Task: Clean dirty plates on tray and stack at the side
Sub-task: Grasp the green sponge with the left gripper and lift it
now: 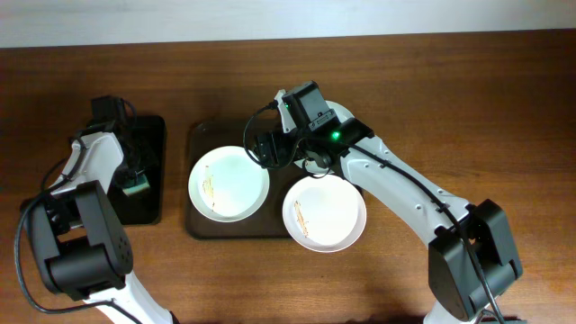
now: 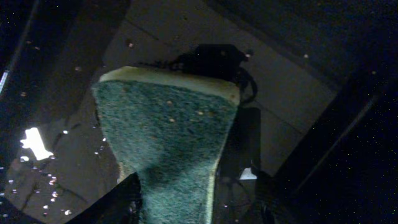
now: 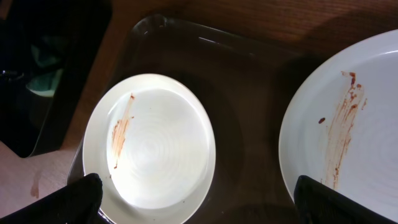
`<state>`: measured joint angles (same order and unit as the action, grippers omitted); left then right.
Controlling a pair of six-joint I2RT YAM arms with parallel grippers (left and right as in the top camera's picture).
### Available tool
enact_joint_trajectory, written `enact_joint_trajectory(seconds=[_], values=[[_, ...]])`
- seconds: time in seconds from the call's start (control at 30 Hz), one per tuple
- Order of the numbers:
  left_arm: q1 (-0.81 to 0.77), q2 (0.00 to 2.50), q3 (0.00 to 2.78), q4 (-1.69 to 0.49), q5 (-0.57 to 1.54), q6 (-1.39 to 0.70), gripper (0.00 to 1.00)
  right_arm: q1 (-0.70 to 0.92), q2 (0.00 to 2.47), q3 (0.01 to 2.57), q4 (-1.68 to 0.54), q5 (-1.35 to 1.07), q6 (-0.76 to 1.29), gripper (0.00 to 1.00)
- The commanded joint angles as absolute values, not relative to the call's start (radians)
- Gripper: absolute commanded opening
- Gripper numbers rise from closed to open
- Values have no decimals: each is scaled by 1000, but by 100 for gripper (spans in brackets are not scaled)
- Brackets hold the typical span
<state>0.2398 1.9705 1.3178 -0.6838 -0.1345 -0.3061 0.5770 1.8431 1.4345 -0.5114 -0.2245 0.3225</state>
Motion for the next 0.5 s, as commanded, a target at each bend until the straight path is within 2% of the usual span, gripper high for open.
enact_joint_trajectory(seconds=[0.0,0.07,0.33,0.47], values=[[240,1993,1314,-685,-155,-296,49,583,1855,1449,-511,-204,331,98],[239,1992,1316,-685,-154,-282,46,583,1855,1449,-509,-204,331,98],[239,1986,1443,-825,-154,-211,46,583,1855,1449,-509,-204,331,98],[239,1987,1433,-822,-155,-211,46,583,1855,1449,-520,-204,330,98]])
